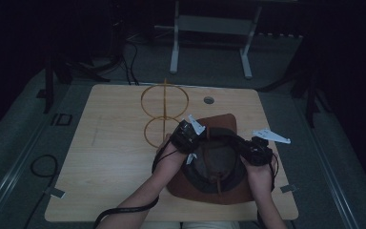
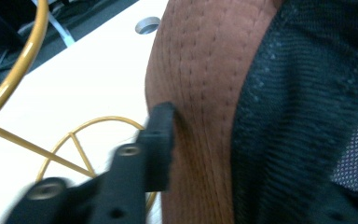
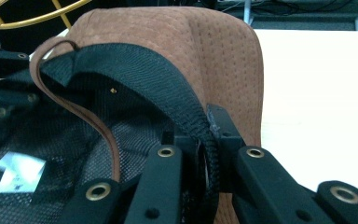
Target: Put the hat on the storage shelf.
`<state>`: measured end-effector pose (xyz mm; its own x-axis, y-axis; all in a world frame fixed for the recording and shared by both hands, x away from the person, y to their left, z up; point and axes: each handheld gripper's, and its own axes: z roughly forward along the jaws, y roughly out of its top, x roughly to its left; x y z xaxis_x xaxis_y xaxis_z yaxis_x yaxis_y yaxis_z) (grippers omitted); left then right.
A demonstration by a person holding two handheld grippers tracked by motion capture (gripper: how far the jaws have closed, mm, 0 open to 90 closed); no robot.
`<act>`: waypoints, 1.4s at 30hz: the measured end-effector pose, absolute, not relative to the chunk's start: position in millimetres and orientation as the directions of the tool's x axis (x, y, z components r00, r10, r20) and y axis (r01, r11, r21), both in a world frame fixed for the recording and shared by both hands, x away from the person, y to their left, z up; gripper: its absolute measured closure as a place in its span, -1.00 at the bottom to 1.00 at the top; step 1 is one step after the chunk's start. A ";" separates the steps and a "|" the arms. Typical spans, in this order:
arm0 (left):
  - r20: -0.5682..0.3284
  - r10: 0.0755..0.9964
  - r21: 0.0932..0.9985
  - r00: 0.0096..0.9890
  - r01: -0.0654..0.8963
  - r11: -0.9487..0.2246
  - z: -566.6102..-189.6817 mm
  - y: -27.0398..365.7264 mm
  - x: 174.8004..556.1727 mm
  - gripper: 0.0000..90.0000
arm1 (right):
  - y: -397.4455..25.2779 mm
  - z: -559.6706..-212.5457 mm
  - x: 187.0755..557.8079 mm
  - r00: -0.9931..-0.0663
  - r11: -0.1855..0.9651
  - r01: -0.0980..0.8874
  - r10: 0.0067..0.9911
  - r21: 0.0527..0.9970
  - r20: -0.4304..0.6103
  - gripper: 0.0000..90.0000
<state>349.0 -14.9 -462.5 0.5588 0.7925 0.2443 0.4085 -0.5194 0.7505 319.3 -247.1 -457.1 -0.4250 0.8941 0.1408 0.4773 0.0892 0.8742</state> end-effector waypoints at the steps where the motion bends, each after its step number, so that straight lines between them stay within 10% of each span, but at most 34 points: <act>1: 0.242 0.794 0.755 0.558 0.406 -0.515 -462.9 -15.0 348.6 0.71 | -246.7 -457.5 318.9 -0.427 0.093 0.479 0.893 0.873 0.139 0.86; 15: 0.277 0.800 0.821 0.532 0.302 -0.485 -450.7 -12.6 335.1 0.93 | -252.8 -455.3 307.2 -0.463 0.091 0.465 0.873 0.880 0.154 0.72; 30: 0.291 0.774 0.859 0.562 0.203 -0.470 -434.1 3.6 310.2 0.93 | -288.0 -429.3 273.1 -0.601 0.227 0.425 0.795 0.876 0.086 -0.29; 42: 0.278 0.736 0.905 0.617 0.089 -0.416 -424.5 33.2 282.7 0.93 | -342.4 -428.8 269.4 -0.510 0.175 0.409 0.857 0.895 0.066 -0.12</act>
<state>282.7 33.2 -424.5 0.6169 0.7363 0.2778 0.0885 -0.4157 0.9052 269.4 -342.4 -428.8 -0.5104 0.8574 0.0657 0.4094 0.1751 0.8954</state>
